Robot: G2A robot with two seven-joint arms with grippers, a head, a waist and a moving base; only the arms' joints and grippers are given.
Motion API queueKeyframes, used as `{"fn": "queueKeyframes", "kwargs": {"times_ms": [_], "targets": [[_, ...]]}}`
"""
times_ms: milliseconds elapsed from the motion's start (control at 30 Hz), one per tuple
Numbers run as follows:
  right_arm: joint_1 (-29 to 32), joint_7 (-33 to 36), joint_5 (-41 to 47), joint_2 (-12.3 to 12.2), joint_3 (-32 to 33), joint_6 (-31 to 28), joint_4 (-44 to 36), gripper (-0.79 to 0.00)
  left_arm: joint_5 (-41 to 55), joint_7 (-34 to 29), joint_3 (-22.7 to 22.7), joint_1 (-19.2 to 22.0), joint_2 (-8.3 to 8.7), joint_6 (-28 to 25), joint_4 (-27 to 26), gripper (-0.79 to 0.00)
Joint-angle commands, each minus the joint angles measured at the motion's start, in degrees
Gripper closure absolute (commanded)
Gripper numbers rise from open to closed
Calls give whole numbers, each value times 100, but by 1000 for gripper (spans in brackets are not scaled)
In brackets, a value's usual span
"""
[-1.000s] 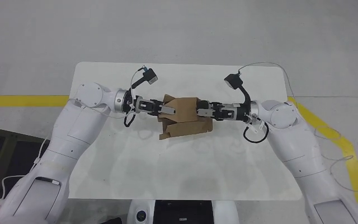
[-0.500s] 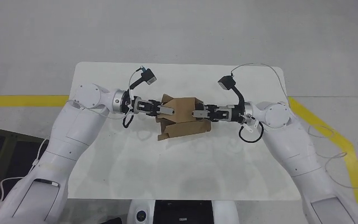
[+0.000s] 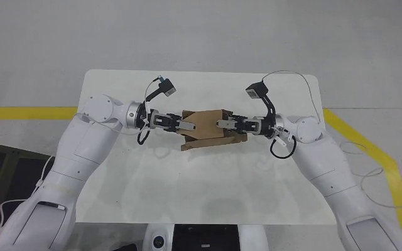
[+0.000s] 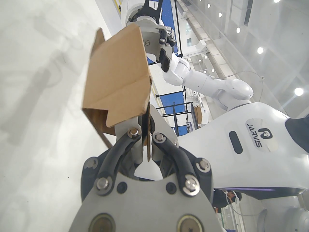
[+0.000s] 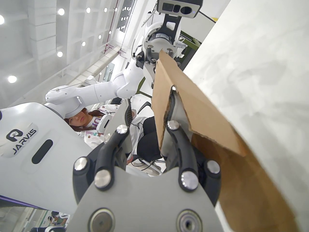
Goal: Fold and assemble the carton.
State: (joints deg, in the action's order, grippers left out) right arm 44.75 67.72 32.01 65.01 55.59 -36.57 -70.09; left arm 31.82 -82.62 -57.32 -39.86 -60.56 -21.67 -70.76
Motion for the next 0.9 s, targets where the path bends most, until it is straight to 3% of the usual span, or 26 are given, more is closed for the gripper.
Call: {"fn": "queueKeyframes", "kwargs": {"times_ms": [0,267,400,533,700,767,800,867], "targets": [[-30,60,-33,-18,-22,60,-16,-256,-14,-17,7,-18,6,17,-35,0],[-331,168,25,24,-376,168,17,-209,-21,-30,31,-56,20,30,-113,0],[-495,237,57,54,-572,237,134,-151,-37,-34,36,-56,28,35,-129,0],[-594,225,77,61,-688,225,219,-12,-49,-25,36,-58,36,25,-142,0],[-634,217,125,50,-780,217,270,0,-49,-38,50,-68,46,39,-170,0],[-638,199,156,40,-785,199,304,0,-57,-43,52,-74,52,44,-190,-456],[-638,186,160,35,-785,187,326,0,-57,-41,47,-78,55,41,-192,-785],[-648,160,128,26,-781,161,379,0,-28,-36,22,-83,63,37,-185,-785]]}}
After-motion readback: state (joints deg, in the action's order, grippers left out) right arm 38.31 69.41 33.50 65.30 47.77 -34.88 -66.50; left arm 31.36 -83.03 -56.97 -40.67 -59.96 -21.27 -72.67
